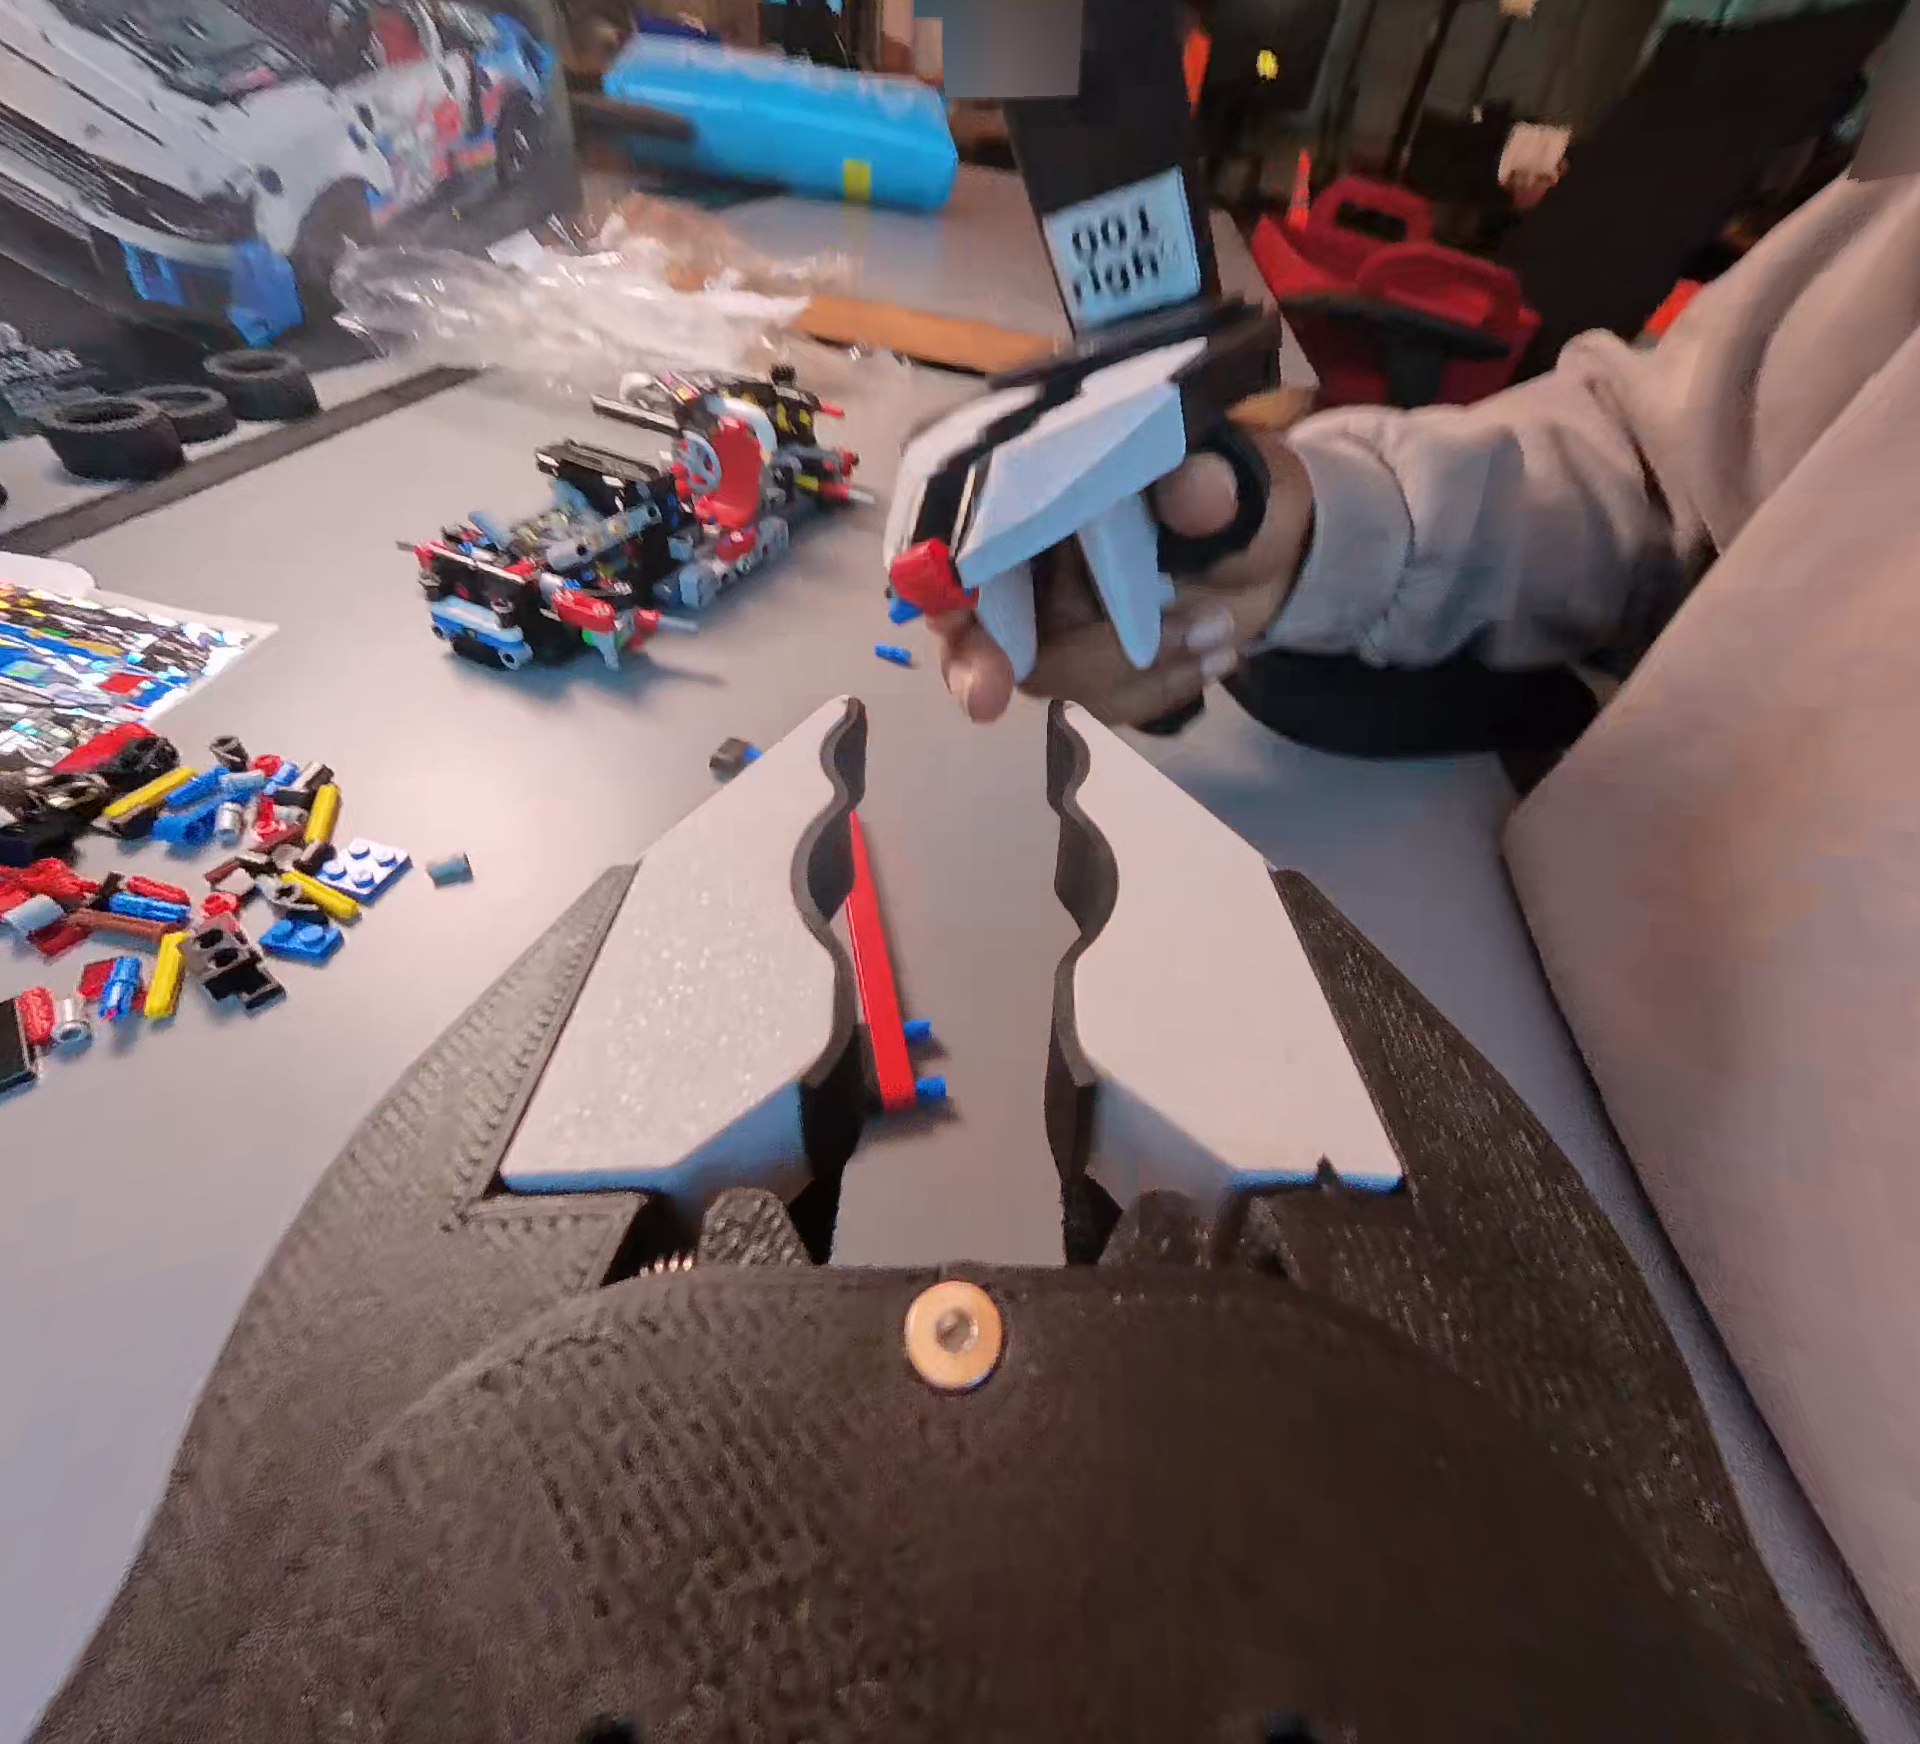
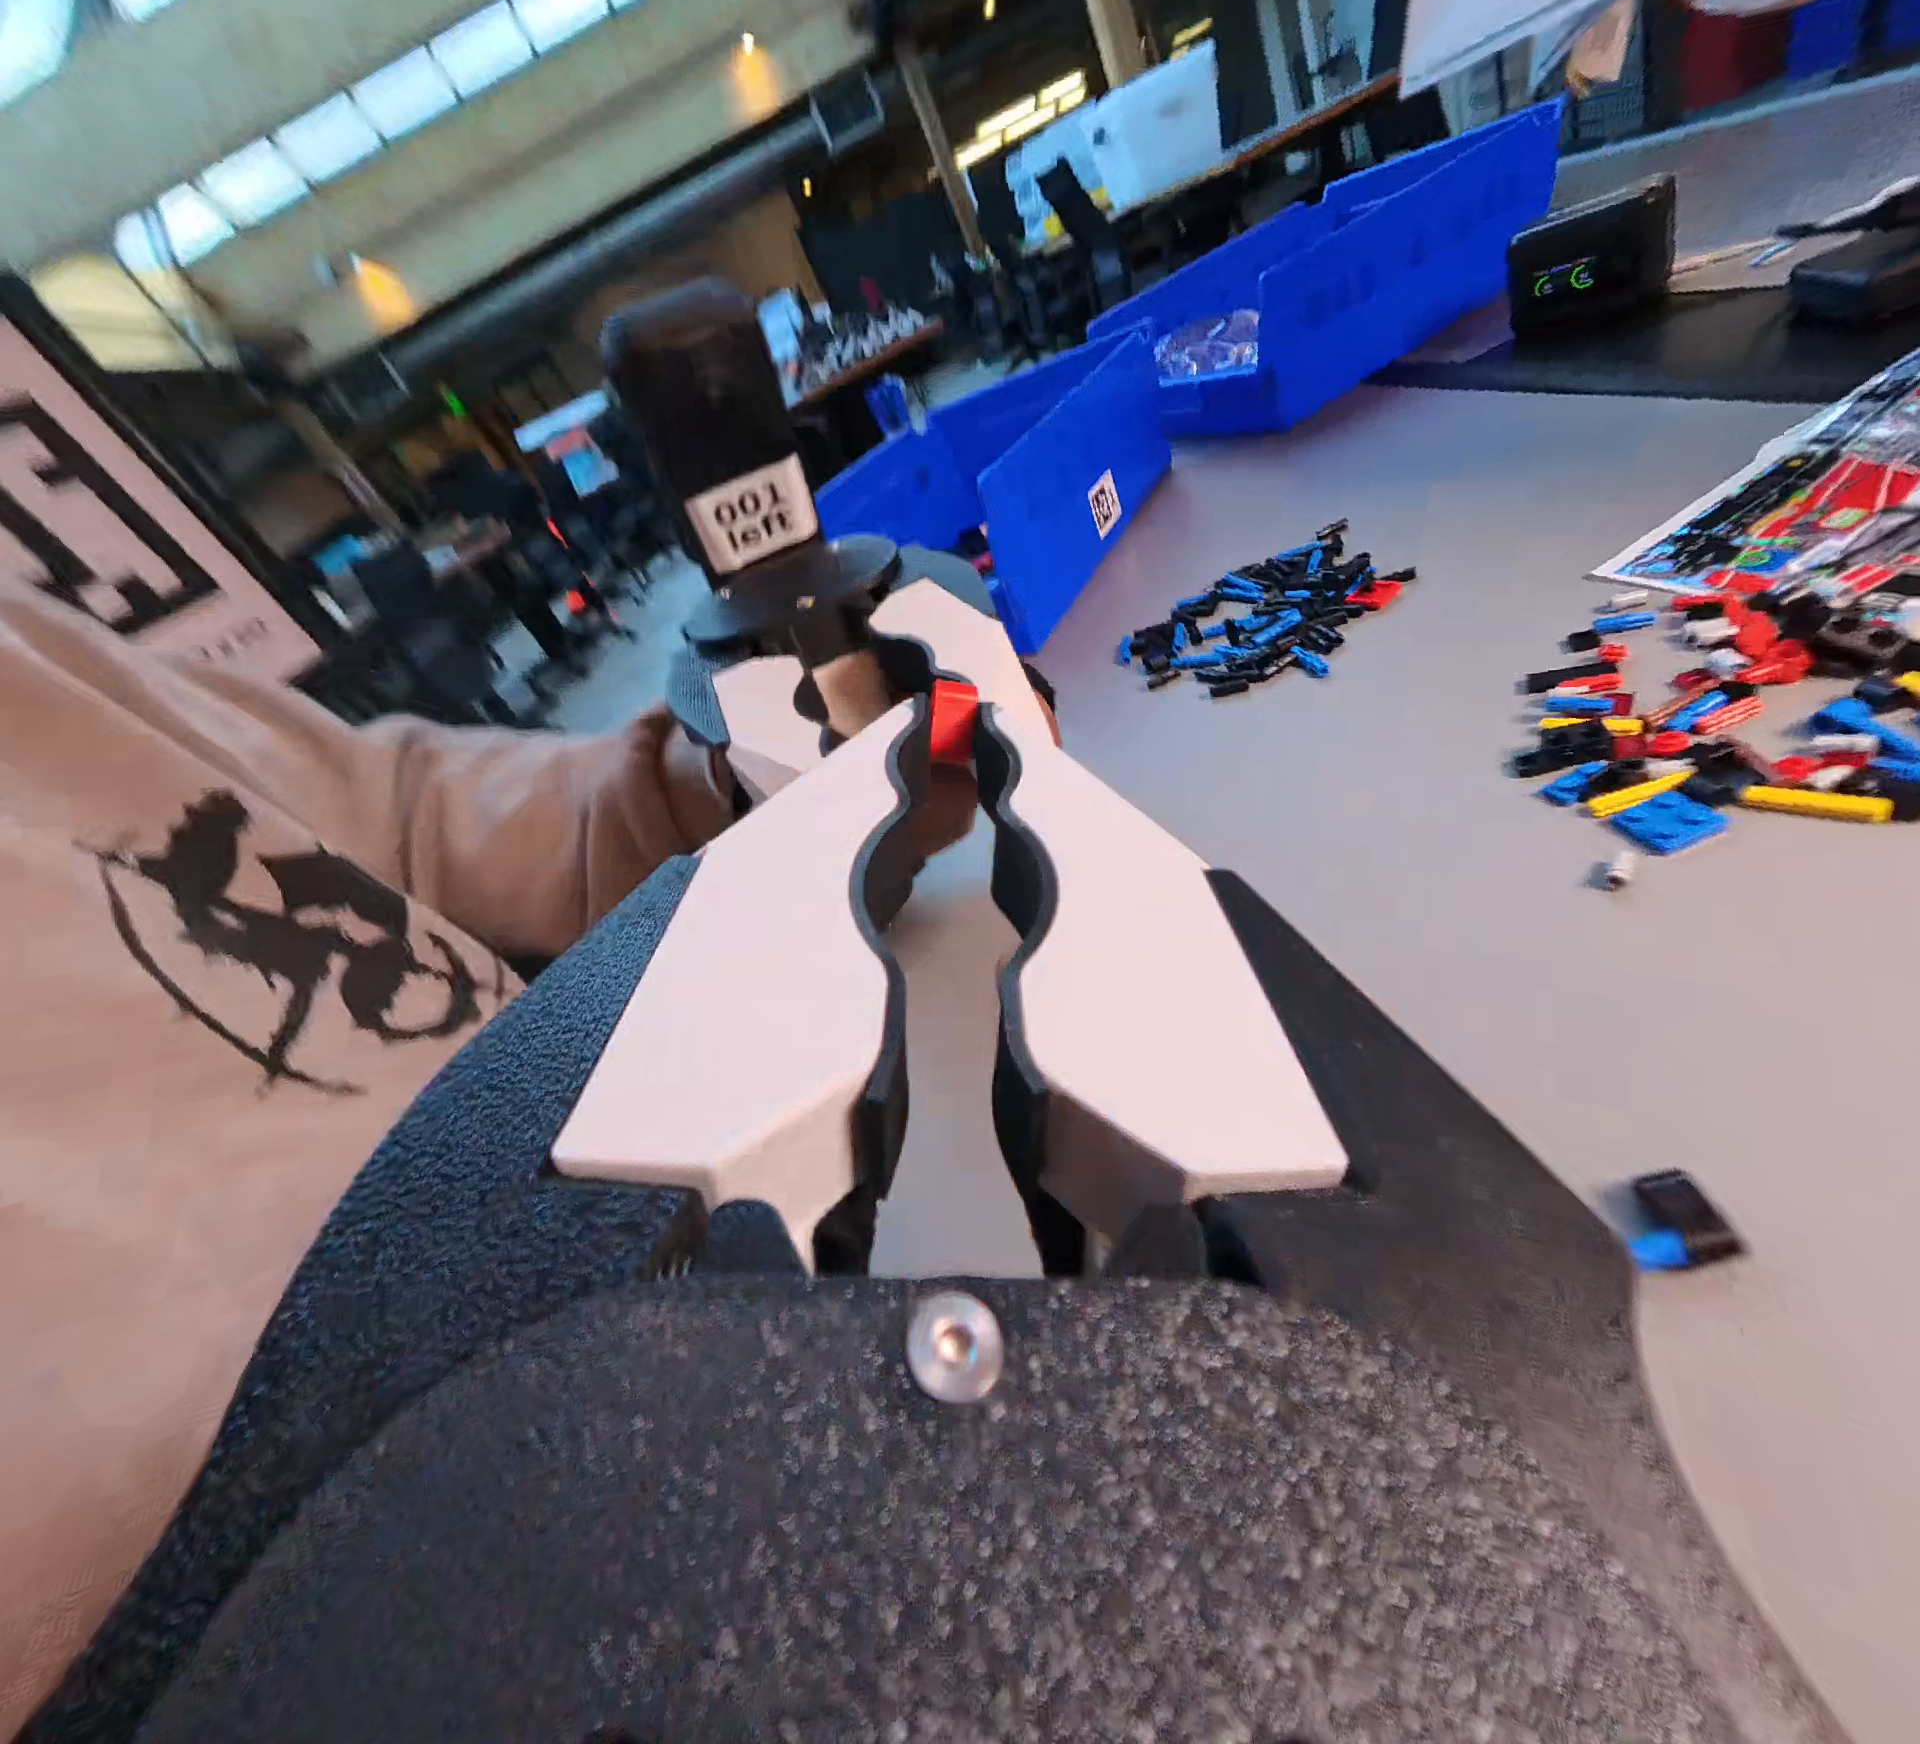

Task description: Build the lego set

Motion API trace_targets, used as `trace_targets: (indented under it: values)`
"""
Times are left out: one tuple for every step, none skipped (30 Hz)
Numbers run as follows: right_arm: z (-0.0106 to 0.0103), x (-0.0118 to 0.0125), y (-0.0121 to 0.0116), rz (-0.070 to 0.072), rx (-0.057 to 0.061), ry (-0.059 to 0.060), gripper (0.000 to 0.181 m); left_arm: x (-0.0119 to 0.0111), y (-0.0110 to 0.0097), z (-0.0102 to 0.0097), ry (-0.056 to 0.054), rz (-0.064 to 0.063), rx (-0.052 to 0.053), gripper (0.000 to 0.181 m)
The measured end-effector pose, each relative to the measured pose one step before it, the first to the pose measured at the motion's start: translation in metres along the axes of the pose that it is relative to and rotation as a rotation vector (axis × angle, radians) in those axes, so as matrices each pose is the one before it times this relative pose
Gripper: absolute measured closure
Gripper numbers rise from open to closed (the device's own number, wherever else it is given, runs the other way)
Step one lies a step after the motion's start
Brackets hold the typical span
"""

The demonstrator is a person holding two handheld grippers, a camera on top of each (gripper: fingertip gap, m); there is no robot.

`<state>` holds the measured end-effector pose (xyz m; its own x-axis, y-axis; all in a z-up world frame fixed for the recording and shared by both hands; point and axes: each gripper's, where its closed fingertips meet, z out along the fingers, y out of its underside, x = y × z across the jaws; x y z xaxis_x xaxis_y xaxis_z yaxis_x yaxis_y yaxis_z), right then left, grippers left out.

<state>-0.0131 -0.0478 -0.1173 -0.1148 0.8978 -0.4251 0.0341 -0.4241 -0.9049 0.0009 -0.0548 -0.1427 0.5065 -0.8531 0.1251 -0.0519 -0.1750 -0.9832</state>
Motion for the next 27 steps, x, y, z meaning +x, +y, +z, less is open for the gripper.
trace_targets:
  values:
    - [0.00257,0.00044,-0.00286,0.0838,0.0532,-0.0119,0.176,-0.00197,-0.00692,0.00037,-0.0280,-0.0054,0.0405,0.148]
    - [0.00255,0.00103,-0.00329,0.0900,0.0566,-0.0120,0.176,-0.00219,-0.00577,0.00047,-0.0319,0.0027,0.0314,0.148]
    - [0.00247,0.00134,-0.00300,0.0938,0.0527,-0.0126,0.176,-0.00276,-0.00546,0.00040,-0.0388,0.0146,0.0280,0.147]
    - [0.00219,0.00078,-0.00302,0.0903,0.0472,-0.0182,0.176,-0.00216,-0.00384,0.00058,-0.0357,0.0243,0.0160,0.147]
    - [0.00167,0.00078,-0.00269,0.0841,0.0421,-0.0162,0.176,-0.00321,-0.00217,0.00034,-0.0431,0.0343,0.0038,0.148]
    - [0.00157,0.00037,-0.00156,0.0692,0.0295,-0.0156,0.176,-0.00412,-0.00167,-0.00009,-0.0488,0.0453,0.0007,0.149]
    - [0.00119,0.00033,-0.00044,0.0482,0.0202,-0.0091,0.176,-0.00182,-0.00223,-0.00061,-0.0329,0.0484,0.0046,0.150]
    - [0.00068,0.00026,-0.00048,0.0296,0.0185,-0.0033,0.175,-0.00072,-0.00228,-0.00095,-0.0214,0.0382,0.0053,0.153]
    - [0.00037,-0.00059,0.00009,0.0216,0.0125,-0.0054,0.176,-0.00170,-0.00172,-0.00111,-0.0234,0.0295,0.0038,0.156]
    - [0.00031,-0.00106,0.00017,0.0226,0.0098,-0.0082,0.176,-0.00182,-0.00102,-0.00113,-0.0205,0.0255,0.0009,0.158]
    - [0.00024,-0.00057,0.00035,0.0231,0.0057,-0.0057,0.176,-0.00284,-0.00135,-0.00139,-0.0242,0.0209,0.0044,0.160]
    - [0.00018,0.00037,0.00097,0.0175,0.0014,-0.0009,0.176,-0.00235,-0.00124,-0.00144,-0.0171,0.0183,0.0041,0.163]
    - [0.00001,0.00034,0.00108,0.0077,-0.0009,0.0000,0.176,-0.00041,-0.00035,-0.00101,-0.0030,0.0180,-0.0001,0.164]
    - [-0.00007,0.00081,0.00066,0.0022,0.0000,0.0034,0.176,0.00026,0.00093,-0.00047,0.0007,0.0212,-0.0071,0.164]
    - [-0.00007,0.00144,0.00042,-0.0002,-0.0017,0.0073,0.176,0.00037,0.00120,-0.00034,-0.0031,0.0278,-0.0075,0.166]
    - [-0.00015,0.00100,0.00026,0.0005,-0.0031,0.0033,0.176,0.00075,0.00058,-0.00027,-0.0031,0.0283,-0.0066,0.168]
    - [-0.00016,0.00030,0.00014,0.0035,-0.0039,-0.0001,0.176,0.00033,0.00051,-0.00018,-0.0062,0.0223,-0.0059,0.168]
    - [-0.00024,0.00054,0.00015,0.0018,-0.0046,0.0022,0.176,0.00019,0.00062,-0.00004,-0.0043,0.0166,-0.0052,0.169]
    - [-0.00027,0.00045,0.00039,-0.0041,-0.0058,0.0027,0.176,0.00028,0.00036,-0.00014,0.0000,0.0121,-0.0031,0.169]
    - [-0.00018,0.00011,0.00044,-0.0059,-0.0081,0.0020,0.176,0.00048,0.00027,-0.00026,0.0044,0.0069,-0.0020,0.169]
    - [-0.00027,0.00013,0.00025,-0.0067,-0.0085,0.0019,0.176,0.00019,0.00021,-0.00033,0.0048,0.0046,-0.0010,0.169]
    - [-0.00038,0.00035,-0.00014,-0.0113,-0.0085,0.0052,0.176,-0.00002,0.00045,-0.00040,0.0026,0.0060,-0.0017,0.170]
    - [-0.00098,0.00082,-0.00160,-0.0150,-0.0019,0.0074,0.176,-0.00048,0.00068,-0.00054,-0.0019,0.0067,-0.0016,0.175]
    - [-0.00087,0.00057,-0.00073,-0.0149,-0.0110,0.0047,0.177,-0.00141,0.00066,-0.00055,-0.0064,0.0034,-0.0016,0.177]
    - [-0.00043,0.00054,0.00077,-0.0119,-0.0177,0.0055,0.176,0.00001,0.00077,-0.00025,0.0044,-0.0009,-0.0021,0.177]
    - [-0.00030,-0.00018,0.00056,-0.0097,-0.0121,0.0025,0.176,0.00017,0.00019,-0.00045,0.0041,-0.0037,0.0021,0.177]
    - [-0.00003,-0.00116,0.00019,-0.0089,-0.0027,-0.0029,0.176,0.00014,-0.00083,-0.00041,0.0027,-0.0033,0.0066,0.177]
